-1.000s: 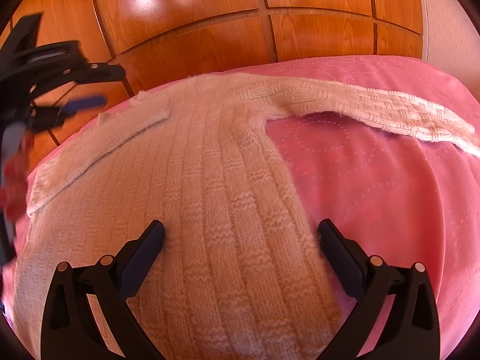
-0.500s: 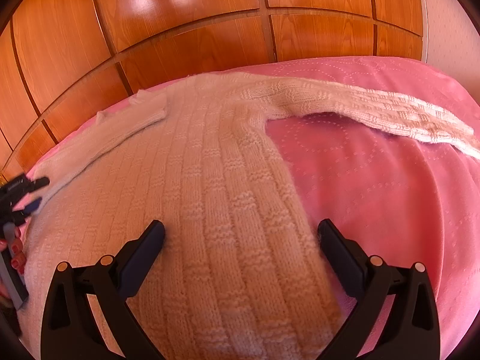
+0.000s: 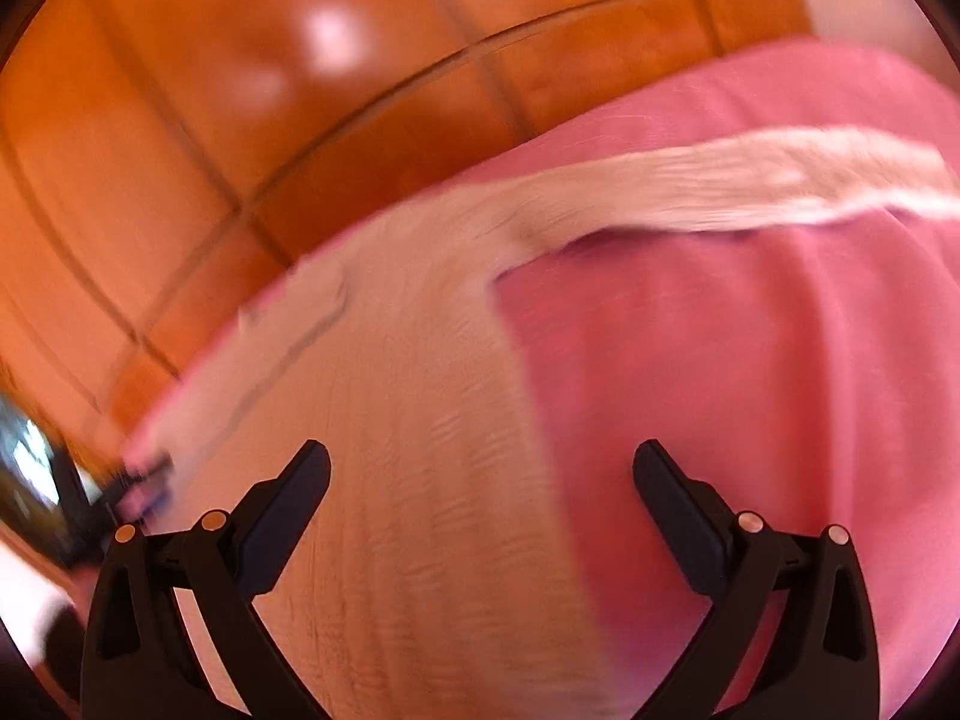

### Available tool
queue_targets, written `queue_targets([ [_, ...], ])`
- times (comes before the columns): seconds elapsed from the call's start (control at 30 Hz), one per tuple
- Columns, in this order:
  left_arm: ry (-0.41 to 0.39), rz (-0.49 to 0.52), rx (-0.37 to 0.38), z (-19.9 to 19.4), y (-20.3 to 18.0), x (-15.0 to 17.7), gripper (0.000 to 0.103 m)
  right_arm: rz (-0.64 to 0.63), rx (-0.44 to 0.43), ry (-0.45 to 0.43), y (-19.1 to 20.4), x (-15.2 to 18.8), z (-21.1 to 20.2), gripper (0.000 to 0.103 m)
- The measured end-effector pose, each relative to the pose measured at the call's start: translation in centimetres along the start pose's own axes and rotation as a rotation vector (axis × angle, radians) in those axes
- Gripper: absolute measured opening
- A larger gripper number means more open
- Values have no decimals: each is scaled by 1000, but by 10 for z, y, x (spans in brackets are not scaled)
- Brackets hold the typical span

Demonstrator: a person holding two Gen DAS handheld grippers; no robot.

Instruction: Fold small clothes

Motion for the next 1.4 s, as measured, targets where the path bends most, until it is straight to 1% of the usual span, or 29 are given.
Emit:
queue_targets([
  [0.03, -12, 31, -13, -4, -6, 6, 83, 54, 6, -22, -17, -8, -8, 101],
  [0.07, -17, 57, -34, -6, -10, 14, 85, 89, 12, -39, -29, -14, -13, 99],
  [0.13, -4, 77, -79, -4, -10, 22, 85, 197, 26, -82, -66, -29, -25, 91],
  [0.17, 5, 78, -114, -1, -9, 25, 85, 266, 27, -105, -89, -36, -30, 85],
  [0.2, 6, 78, -128, 0, -8, 25, 85, 312, 33, -120, -105, -40, -33, 77],
  [0.23, 7, 82, -137, 1, -8, 26, 85, 370, 42, -140, -126, -44, -36, 73],
  [0.27, 9, 86, -142, 2, -8, 26, 85, 436, 48, -161, -147, -47, -39, 62],
  [0.3, 10, 91, -148, 3, -8, 26, 85, 488, 54, -173, -162, -48, -40, 49],
  [0.37, 13, 92, -140, 4, -8, 26, 88, 587, 57, -197, -189, -51, -39, 37],
  [0.43, 15, 87, -134, 6, -7, 26, 88, 640, 50, -229, -207, -60, -38, 35],
  [0.57, 17, 79, -126, 8, -7, 26, 90, 710, 85, -270, -228, -73, -32, 36],
  [0.63, 20, 80, -121, 8, -7, 27, 91, 768, 83, -305, -240, -78, -29, 34],
  [0.67, 20, 82, -124, 8, -7, 27, 91, 785, 85, -308, -244, -81, -27, 32],
  [0.73, 23, 89, -127, 9, -7, 28, 92, 804, 82, -300, -248, -84, -21, 27],
  [0.8, 25, 90, -125, 12, -8, 27, 93, 816, 89, -263, -254, -88, -14, 8],
  [0.87, 27, 88, -116, 13, -8, 27, 95, 827, 95, -232, -259, -90, -11, 7],
  [0.9, 27, 87, -114, 13, -8, 28, 95, 828, 101, -218, -259, -94, -11, 8],
  [0.97, 27, 87, -111, 13, -8, 28, 96, 812, 118, -208, -256, -106, -10, 8],
  [1.03, 26, 86, -105, 13, -8, 28, 96, 784, 101, -227, -240, -118, -17, 8],
  [1.13, 25, 84, -101, 14, -7, 27, 96, 702, 57, -244, -204, -139, -22, 8],
  [1.27, 27, 82, -94, 14, -7, 27, 97, 535, -26, -217, -128, -167, -10, 8],
  [1.4, 25, 74, -85, 12, -6, 27, 97, 371, -82, -169, -53, -180, 13, 8],
])
Point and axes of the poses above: each gripper's, at about its wrist camera, not at the fingertips, and z roughly the way its jaws point, y to its left, x to its underside, the point moved 6 cm from there along z, roughly the way its jaws point, and after that the axes turned 6 degrees about -z, right-handed, at the moved point
